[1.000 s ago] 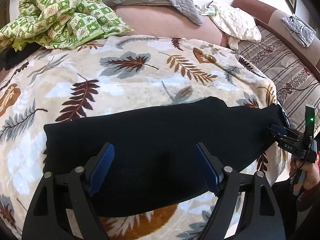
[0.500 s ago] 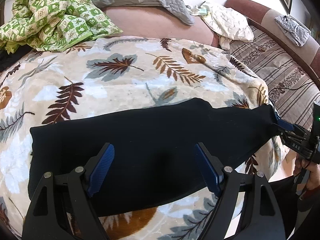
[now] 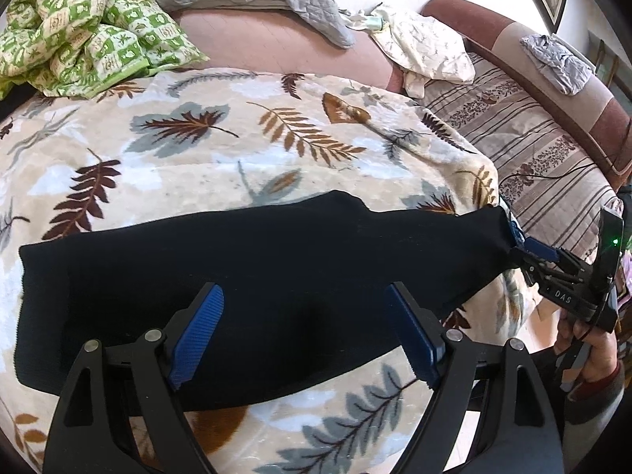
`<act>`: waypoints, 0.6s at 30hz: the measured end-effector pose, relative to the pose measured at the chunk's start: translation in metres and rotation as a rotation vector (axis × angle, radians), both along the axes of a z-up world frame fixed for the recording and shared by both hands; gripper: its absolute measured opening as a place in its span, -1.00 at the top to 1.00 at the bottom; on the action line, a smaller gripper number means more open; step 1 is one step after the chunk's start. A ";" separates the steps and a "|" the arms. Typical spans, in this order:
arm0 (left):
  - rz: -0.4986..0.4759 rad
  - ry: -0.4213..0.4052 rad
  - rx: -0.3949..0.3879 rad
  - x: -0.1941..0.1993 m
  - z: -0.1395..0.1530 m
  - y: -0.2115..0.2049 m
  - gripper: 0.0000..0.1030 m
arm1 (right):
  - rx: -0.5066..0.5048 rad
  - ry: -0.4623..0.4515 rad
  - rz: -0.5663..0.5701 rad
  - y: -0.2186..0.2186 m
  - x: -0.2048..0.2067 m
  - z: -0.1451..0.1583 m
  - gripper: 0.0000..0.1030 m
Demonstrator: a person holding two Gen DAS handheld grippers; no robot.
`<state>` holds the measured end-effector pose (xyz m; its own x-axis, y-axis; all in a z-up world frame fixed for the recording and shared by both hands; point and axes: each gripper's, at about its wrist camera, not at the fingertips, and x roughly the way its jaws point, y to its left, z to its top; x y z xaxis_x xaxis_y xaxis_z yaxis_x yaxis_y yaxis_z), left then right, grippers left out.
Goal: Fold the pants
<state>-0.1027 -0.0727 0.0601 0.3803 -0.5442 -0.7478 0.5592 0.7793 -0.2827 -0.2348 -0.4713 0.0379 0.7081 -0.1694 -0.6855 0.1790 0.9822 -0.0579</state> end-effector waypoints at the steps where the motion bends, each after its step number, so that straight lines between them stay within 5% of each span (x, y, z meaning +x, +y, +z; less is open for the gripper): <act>1: 0.004 -0.004 0.004 -0.001 0.000 -0.002 -0.68 | 0.002 0.000 0.001 0.000 0.000 0.000 -0.27; 18: -0.021 0.064 0.037 -0.008 -0.023 -0.025 -0.79 | 0.051 -0.027 -0.006 -0.002 0.010 -0.011 -0.37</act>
<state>-0.1112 -0.0974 0.0370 0.3200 -0.5228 -0.7901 0.5572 0.7783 -0.2893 -0.2246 -0.4736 0.0272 0.7258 -0.1389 -0.6737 0.1855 0.9826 -0.0027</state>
